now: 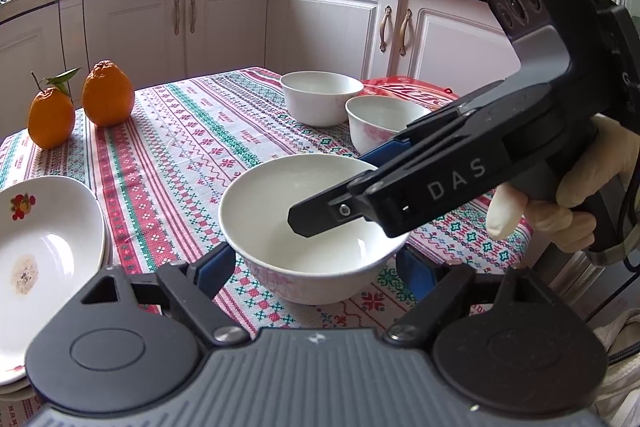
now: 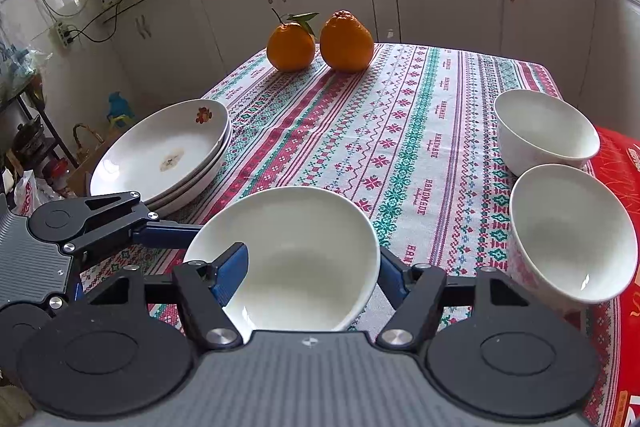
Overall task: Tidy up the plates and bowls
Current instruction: 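Lower the bowl onto the tablecloth and open the right tool, then move the left tool to a pink-patterned white bowl and grasp its rim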
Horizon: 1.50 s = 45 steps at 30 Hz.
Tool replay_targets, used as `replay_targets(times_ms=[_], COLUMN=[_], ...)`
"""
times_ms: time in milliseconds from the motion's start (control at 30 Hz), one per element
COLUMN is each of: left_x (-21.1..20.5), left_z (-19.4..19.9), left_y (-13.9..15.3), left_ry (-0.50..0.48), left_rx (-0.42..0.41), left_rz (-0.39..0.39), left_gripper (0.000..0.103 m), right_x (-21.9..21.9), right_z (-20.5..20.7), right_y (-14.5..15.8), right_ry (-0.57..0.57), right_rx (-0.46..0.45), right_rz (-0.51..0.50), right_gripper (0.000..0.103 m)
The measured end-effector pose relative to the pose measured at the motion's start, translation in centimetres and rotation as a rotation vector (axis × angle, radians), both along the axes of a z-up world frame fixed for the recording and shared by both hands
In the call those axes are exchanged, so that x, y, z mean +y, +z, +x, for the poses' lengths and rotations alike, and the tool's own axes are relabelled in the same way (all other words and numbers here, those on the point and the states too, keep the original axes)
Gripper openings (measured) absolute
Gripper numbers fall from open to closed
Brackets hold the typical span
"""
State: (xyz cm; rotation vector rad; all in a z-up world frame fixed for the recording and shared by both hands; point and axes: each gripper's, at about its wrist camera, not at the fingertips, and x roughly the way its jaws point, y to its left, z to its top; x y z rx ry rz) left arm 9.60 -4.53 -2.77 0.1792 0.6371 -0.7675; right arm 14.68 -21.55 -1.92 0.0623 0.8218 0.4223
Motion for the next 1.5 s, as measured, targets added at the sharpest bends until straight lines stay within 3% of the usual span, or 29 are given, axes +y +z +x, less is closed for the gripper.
replay_targets(times_ms=[433, 533, 600, 667, 1500], left_x=[-0.2, -0.3, -0.2, -0.1, -2.6], left_z=[0.0, -0.1, -0.3, -0.4, -1.7], left_y=[-0.1, -0.2, -0.1, 0.1, 4.3], left_ry=[0.000, -0.006, -0.005, -0.003, -0.036], left_rx=[0.002, 0.010, 0.007, 0.007, -0.076], left_rz=[0.009, 0.017, 0.004, -0.003, 0.044], left_gripper=[0.088, 0.094, 0.098, 0.099, 0.102], right_x=[0.0, 0.2, 0.2, 0.0, -6.1], right_z=[0.0, -0.3, -0.6, -0.8, -5.7], right_y=[-0.2, -0.2, -0.1, 0.2, 1.5], right_ry=[0.007, 0.011, -0.001, -0.006, -0.202], right_rx=[-0.003, -0.011, -0.031, -0.047, -0.185], right_rz=[0.012, 0.005, -0.016, -0.021, -0.189], right_gripper=[0.077, 0.087, 0.100, 0.103, 0.103])
